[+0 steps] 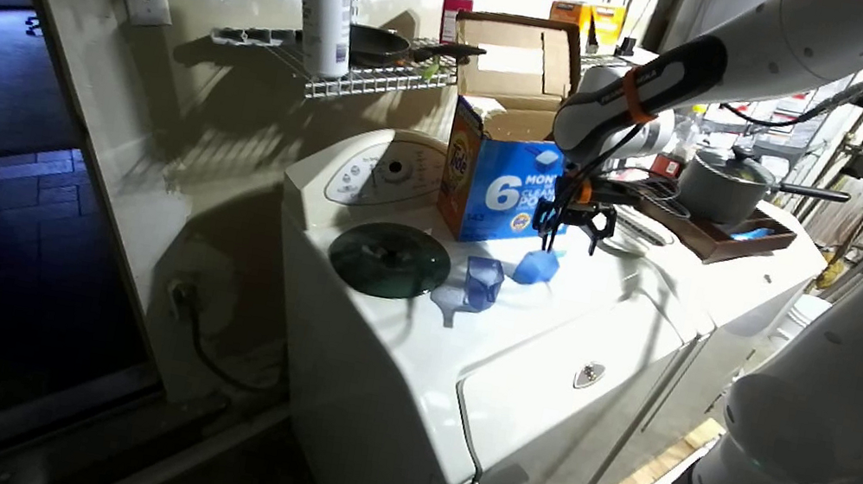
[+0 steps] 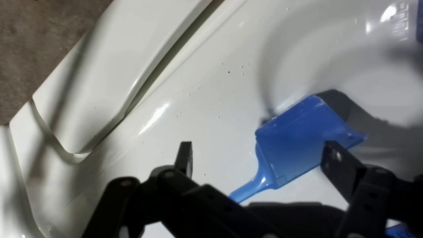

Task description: Put the purple and blue cup in an upright position

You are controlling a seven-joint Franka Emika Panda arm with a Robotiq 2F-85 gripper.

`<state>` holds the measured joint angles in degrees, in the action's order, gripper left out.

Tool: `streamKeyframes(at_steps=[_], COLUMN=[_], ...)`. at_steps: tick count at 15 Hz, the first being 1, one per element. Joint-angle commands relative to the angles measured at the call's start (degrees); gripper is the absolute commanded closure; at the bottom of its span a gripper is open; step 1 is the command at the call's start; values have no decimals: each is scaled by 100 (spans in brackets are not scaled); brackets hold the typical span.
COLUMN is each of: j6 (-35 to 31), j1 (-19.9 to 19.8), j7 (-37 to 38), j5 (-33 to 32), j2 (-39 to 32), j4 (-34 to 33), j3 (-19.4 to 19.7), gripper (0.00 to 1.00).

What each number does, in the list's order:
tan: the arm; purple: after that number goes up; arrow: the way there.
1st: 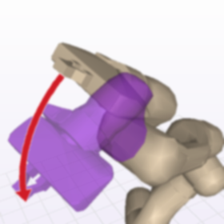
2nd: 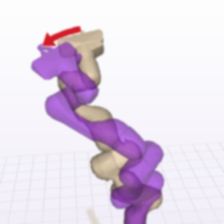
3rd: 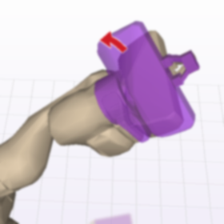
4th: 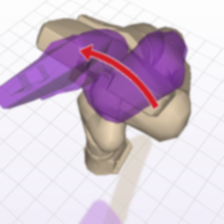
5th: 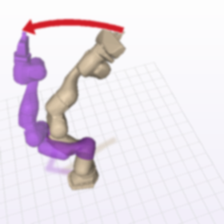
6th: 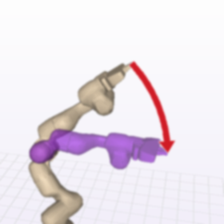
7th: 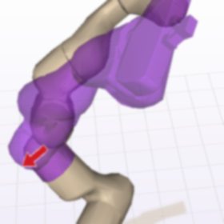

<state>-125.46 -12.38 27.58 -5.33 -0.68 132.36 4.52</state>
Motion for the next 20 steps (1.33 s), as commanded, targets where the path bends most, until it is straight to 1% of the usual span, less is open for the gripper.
streamKeyframes(at_steps=[1, 8, 13, 14, 15, 17, 18, 20], j6=[-152, -182, -152, -149, -147, -149, -153, -151], j1=[220, 363, 405, 414, 421, 433, 439, 452], j7=[265, 320, 338, 341, 346, 359, 369, 390], j5=[-191, -98, -43, -35, -32, -37, -46, -52], j2=[-267, -513, -642, -661, -675, -692, -693, -682], j4=[-238, -409, -483, -492, -500, -519, -517, -510], j3=[129, 210, 269, 282, 289, 305, 311, 321], gripper=[0, 1, 7, 11, 18, 37, 43, 59])
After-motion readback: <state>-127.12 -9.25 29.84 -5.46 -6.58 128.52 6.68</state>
